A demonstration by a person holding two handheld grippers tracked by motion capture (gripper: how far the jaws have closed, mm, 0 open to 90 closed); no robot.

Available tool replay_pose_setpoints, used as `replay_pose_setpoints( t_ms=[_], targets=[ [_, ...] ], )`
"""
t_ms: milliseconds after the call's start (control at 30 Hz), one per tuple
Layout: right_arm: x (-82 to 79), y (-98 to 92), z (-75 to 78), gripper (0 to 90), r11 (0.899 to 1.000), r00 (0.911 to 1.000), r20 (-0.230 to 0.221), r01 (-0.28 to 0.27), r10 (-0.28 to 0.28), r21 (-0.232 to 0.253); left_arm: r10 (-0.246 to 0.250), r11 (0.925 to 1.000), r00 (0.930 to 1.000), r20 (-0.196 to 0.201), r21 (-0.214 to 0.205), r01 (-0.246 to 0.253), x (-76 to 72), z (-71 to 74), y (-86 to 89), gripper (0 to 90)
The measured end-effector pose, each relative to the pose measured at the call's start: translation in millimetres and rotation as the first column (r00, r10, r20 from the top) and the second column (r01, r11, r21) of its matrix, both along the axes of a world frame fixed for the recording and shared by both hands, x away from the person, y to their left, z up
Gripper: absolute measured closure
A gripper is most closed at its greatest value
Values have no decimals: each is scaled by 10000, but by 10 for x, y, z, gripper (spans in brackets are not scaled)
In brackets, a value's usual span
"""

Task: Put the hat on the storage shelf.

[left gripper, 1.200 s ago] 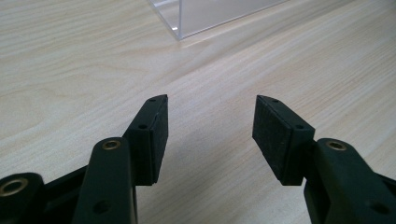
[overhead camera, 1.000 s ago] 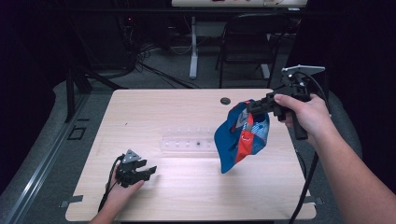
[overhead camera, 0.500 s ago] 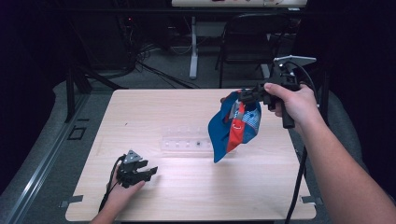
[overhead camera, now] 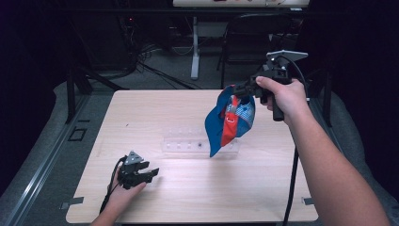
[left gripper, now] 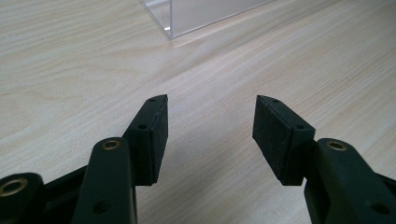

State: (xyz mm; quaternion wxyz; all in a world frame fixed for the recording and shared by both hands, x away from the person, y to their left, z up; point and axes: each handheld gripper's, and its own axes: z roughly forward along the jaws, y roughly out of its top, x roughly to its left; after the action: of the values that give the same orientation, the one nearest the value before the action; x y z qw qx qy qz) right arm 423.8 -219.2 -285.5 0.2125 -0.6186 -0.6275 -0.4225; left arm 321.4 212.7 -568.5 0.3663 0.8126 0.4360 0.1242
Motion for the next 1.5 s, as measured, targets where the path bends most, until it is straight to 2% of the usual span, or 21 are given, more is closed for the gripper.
replay_pose_setpoints(
  t_ms=[333, 667, 833, 967, 1000, 1067, 1100, 1133, 1233, 1267, 1300, 1333, 1367, 1400, 1433, 1467, 1500],
  targets=[
    [99, 188, 39, 779, 10000, 9999, 163, 35, -34, -50, -131, 9999, 9999, 65, 50, 130, -14, 3, -38, 460],
    [155, 274, 57, 779, 9999, 9996, 266, 117, -114, -91, -142, 9999, 9998, 131, 7, 142, -14, 5, -48, 460],
    [187, 310, -12, 779, 9986, 9996, 231, 196, -185, -495, -232, 9997, 9995, 208, -74, 234, -26, 20, -67, 460],
    [193, 312, -40, 779, 9982, 9993, 242, 289, -276, -531, -400, 9990, 9986, 357, -168, 406, -44, 45, -133, 462],
    [196, 308, -57, 779, 9985, 9995, 241, 223, -211, -505, -626, 9978, 9964, 577, -166, 636, -60, 81, -197, 462],
    [196, 313, -66, 779, 9986, 9994, 217, 265, -256, -457, -727, 9972, 9955, 610, -128, 736, -67, 101, -223, 464],
    [199, 319, -84, 779, 9987, 9994, 221, 273, -264, -433, -881, 9958, 9924, 857, -156, 897, -87, 140, -308, 468],
    [199, 319, -84, 779, 9987, 9994, 221, 273, -264, -433, -881, 9958, 9924, 857, -156, 897, -87, 140, -308, 469],
    [208, 330, -118, 779, 9990, 9995, 221, 237, -229, -386, -1284, 9913, 9840, 1239, -125, 1309, -99, 263, -493, 473],
    [208, 330, -118, 779, 9990, 9995, 221, 237, -229, -386, -1284, 9913, 9840, 1239, -125, 1309, -99, 263, -493, 480],
    [211, 332, -139, 779, 9994, 9996, 236, 142, -134, -329, -1464, 9885, 9779, 1489, -160, 1504, -94, 331, -594, 485],
    [211, 332, -139, 779, 9994, 9996, 236, 142, -134, -329, -1464, 9885, 9779, 1489, -160, 1504, -94, 331, -594, 488],
    [214, 339, -146, 779, 9994, 9996, 225, 178, -171, -281, -1657, 9850, 9726, 1632, -206, 1712, -80, 386, -702, 488],
    [214, 339, -146, 779, 9994, 9996, 225, 178, -171, -281, -1657, 9850, 9726, 1632, -206, 1712, -80, 386, -702, 491],
    [216, 339, -143, 779, 9995, 9997, 225, 140, -134, -288, -1817, 9816, 9671, 1780, -252, 1891, -60, 425, -816, 500],
    [216, 339, -143, 779, 9995, 9997, 225, 140, -134, -288, -1817, 9816, 9671, 1780, -252, 1891, -60, 425, -816, 505],
    [217, 340, -139, 779, 9994, 9997, 218, 94, -87, -332, -1897, 9802, 9625, 1938, -196, 1972, -27, 451, -940, 520]
  ],
)
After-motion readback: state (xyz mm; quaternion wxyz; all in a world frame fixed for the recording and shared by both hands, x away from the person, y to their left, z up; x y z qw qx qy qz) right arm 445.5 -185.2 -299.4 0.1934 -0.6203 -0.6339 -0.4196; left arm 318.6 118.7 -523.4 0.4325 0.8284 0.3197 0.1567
